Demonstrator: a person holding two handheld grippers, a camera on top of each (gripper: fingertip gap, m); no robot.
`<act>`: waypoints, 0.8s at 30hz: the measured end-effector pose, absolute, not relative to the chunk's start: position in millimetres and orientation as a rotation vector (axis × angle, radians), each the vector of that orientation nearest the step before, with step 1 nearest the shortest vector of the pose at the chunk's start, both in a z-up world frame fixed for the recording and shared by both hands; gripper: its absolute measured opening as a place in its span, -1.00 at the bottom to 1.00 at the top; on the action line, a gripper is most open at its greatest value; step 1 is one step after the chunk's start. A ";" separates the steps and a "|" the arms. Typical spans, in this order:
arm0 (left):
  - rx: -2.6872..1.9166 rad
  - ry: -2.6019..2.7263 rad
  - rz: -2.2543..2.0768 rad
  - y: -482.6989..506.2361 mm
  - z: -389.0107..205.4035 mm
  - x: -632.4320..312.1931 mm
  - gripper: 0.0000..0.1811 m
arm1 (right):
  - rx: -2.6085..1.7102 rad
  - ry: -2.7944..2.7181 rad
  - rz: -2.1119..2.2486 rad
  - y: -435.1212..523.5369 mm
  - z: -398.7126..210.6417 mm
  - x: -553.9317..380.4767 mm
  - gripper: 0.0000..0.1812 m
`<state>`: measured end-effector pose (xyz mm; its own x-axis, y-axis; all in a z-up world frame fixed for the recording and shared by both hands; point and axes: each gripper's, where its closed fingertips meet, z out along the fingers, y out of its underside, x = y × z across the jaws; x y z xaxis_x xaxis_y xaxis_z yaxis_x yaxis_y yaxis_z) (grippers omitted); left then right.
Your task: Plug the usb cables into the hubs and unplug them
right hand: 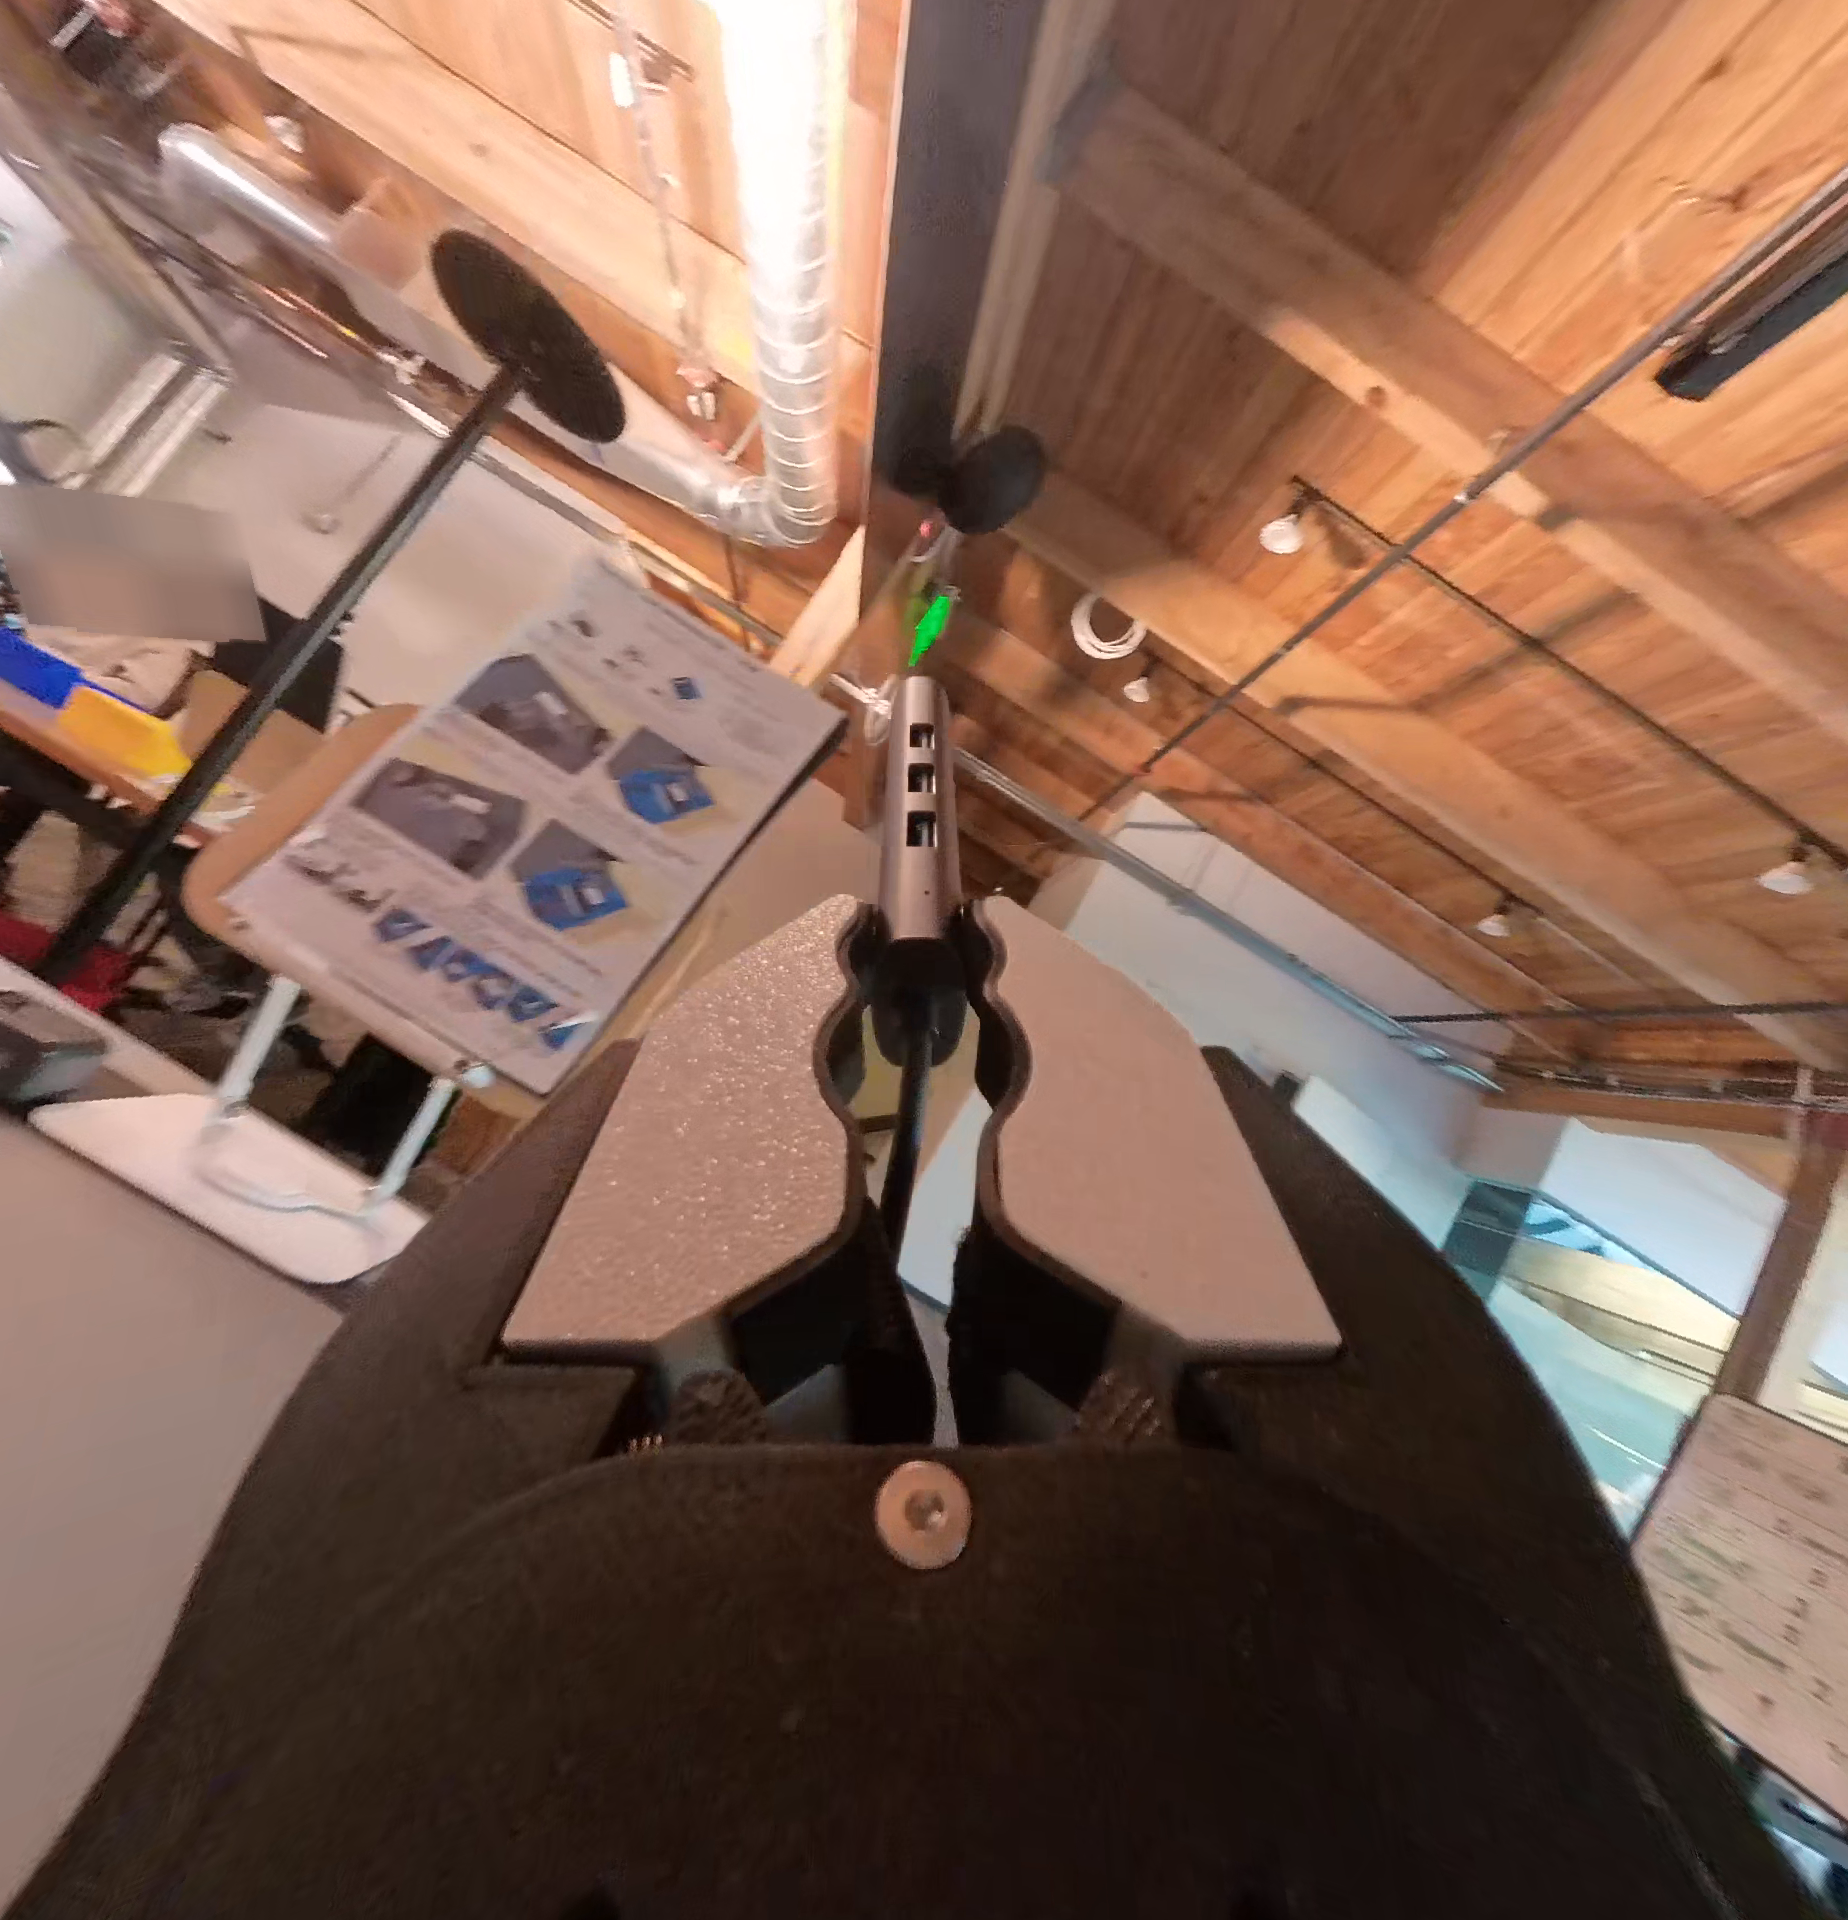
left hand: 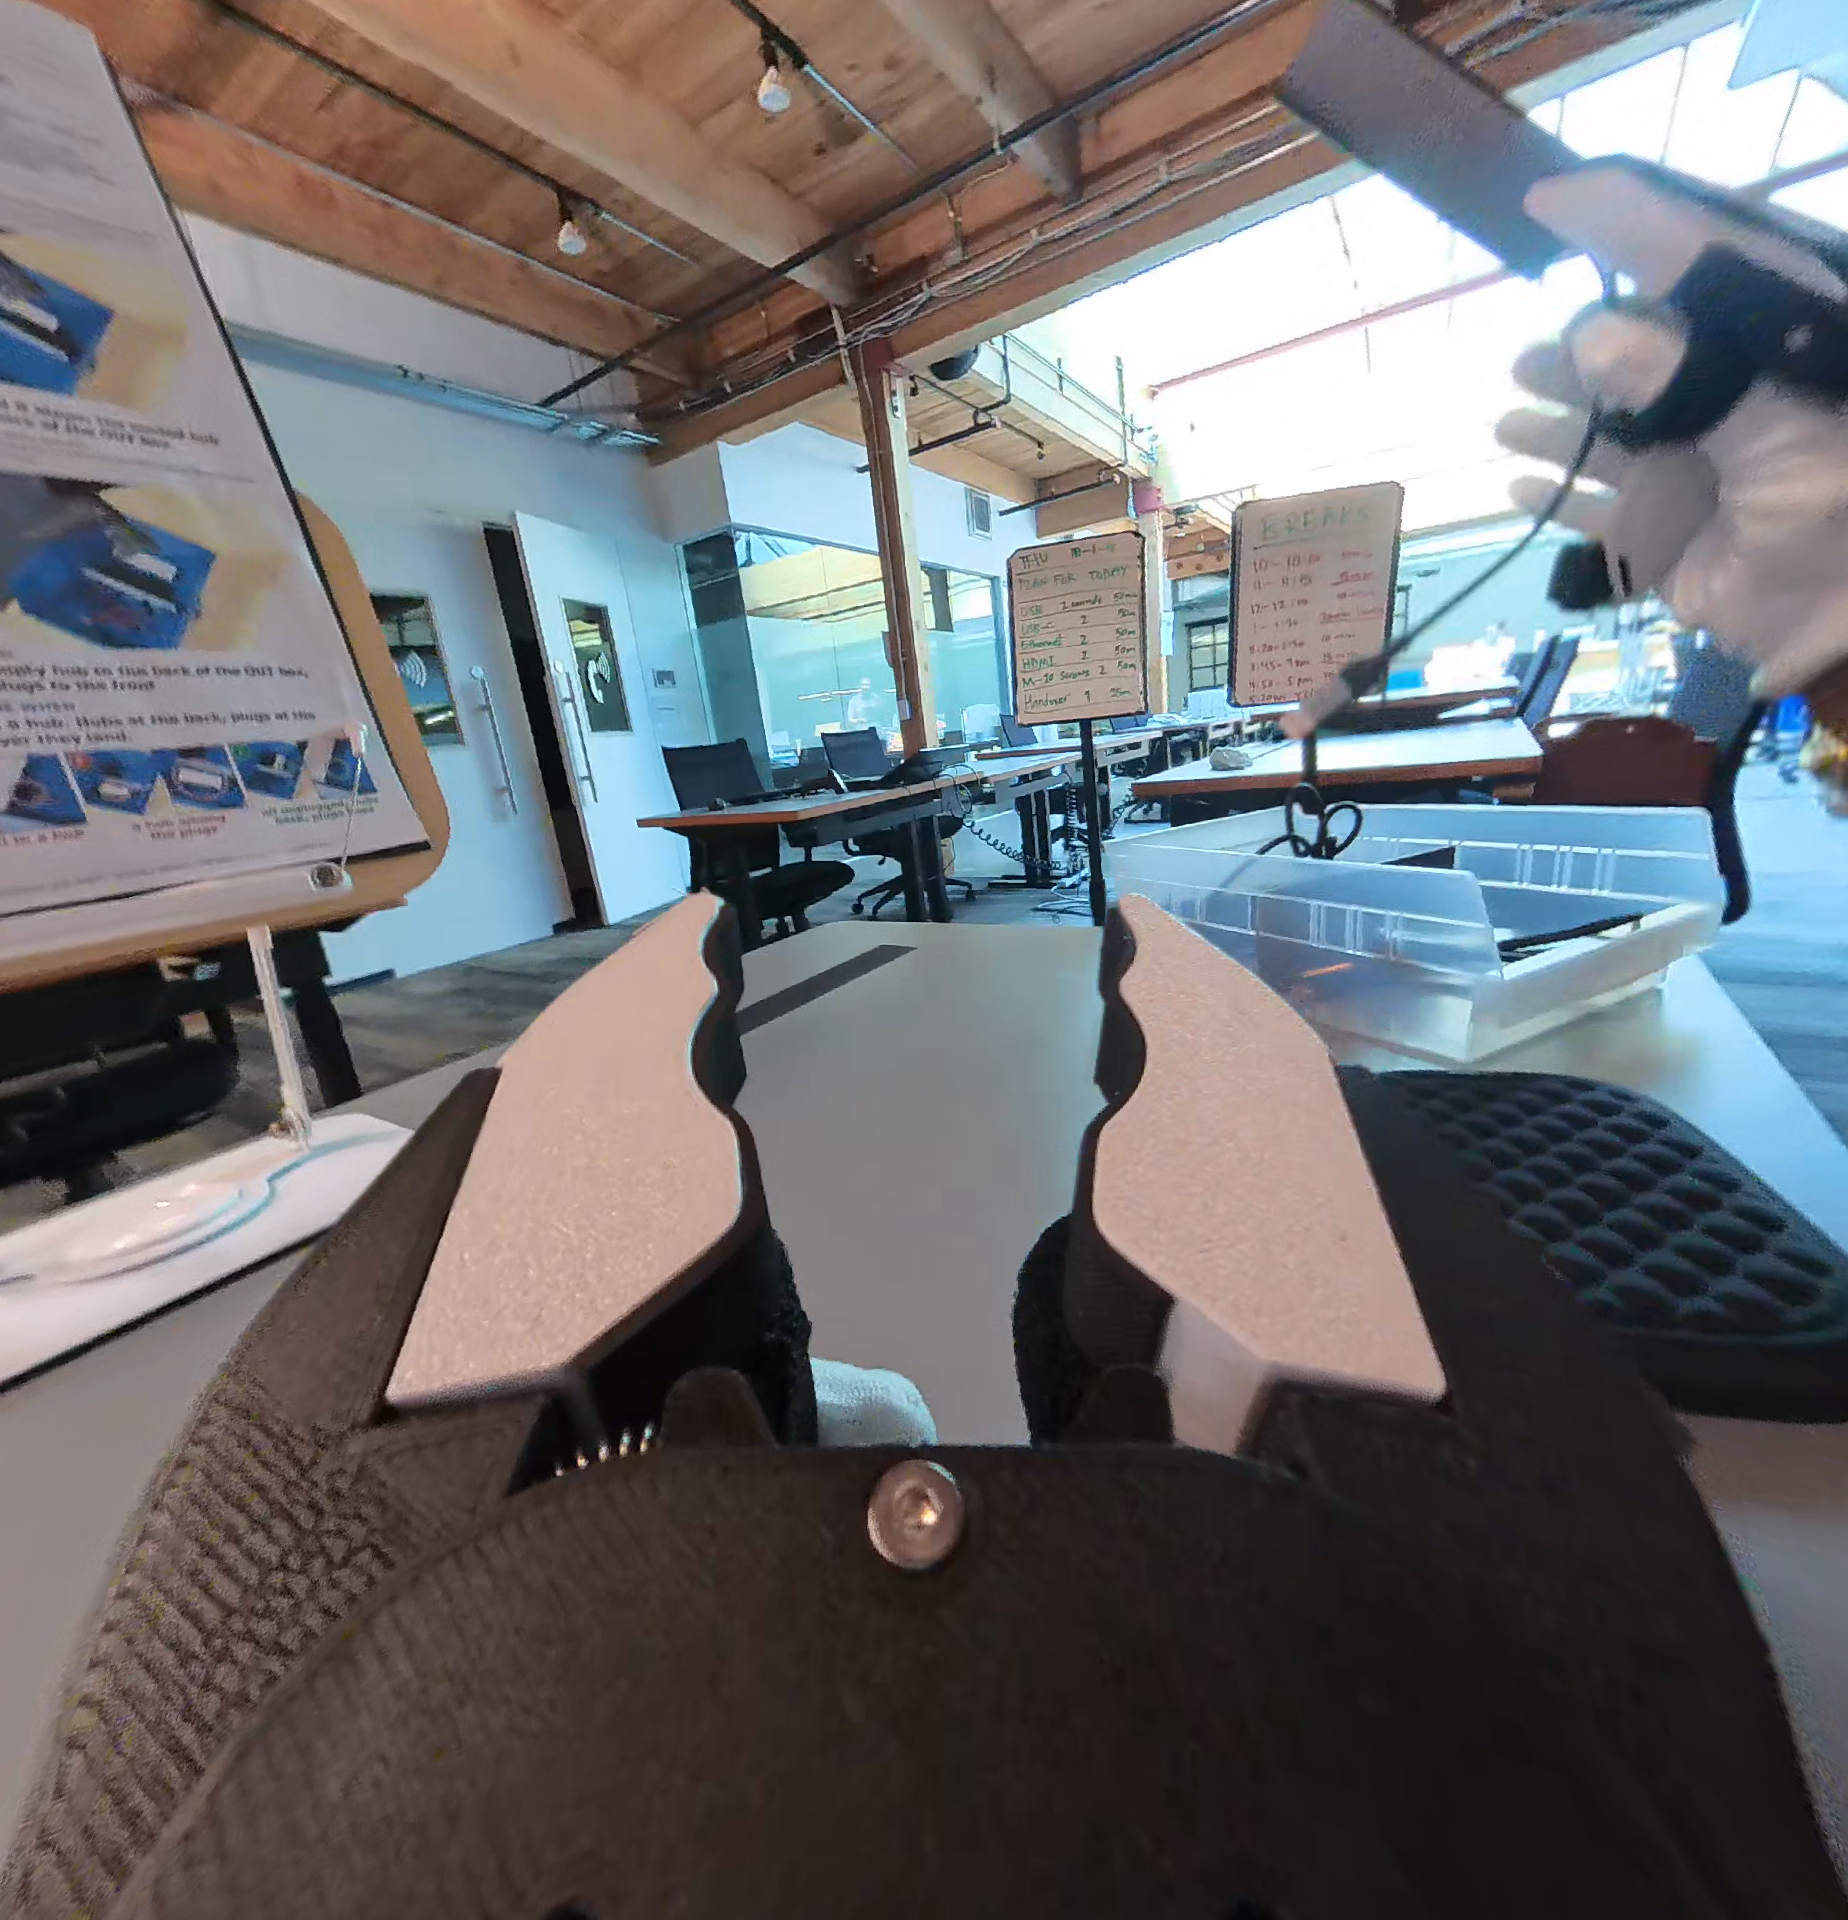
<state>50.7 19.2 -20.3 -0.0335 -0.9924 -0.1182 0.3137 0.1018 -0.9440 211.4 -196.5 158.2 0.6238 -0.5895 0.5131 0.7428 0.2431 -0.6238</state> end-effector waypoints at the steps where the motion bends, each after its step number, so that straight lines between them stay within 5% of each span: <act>1: -0.859 1.068 -1.280 18.6 -20.6 51.0 -0.27 | -0.949 -0.174 -0.931 -204.5 168.2 221.8 -0.82; 7: -0.805 1.107 -1.157 17.0 -24.4 53.6 -0.26 | -0.944 -0.134 -0.995 -236.9 210.1 290.2 -0.82; 12: -0.790 1.122 -1.148 14.7 -24.8 54.3 -0.26 | -1.033 -0.276 -0.964 -231.2 189.0 341.7 -0.82; 24: -0.796 1.166 -1.146 10.7 -31.3 58.5 -0.26 | -2.028 -0.348 -0.691 -228.3 -55.8 460.4 -0.81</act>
<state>58.5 10.7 -31.3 -0.0068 -0.9605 -0.2780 0.2614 0.2667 -0.9277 460.4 -228.3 -55.8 0.8011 -0.0281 0.5978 0.4973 -0.5245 -0.6911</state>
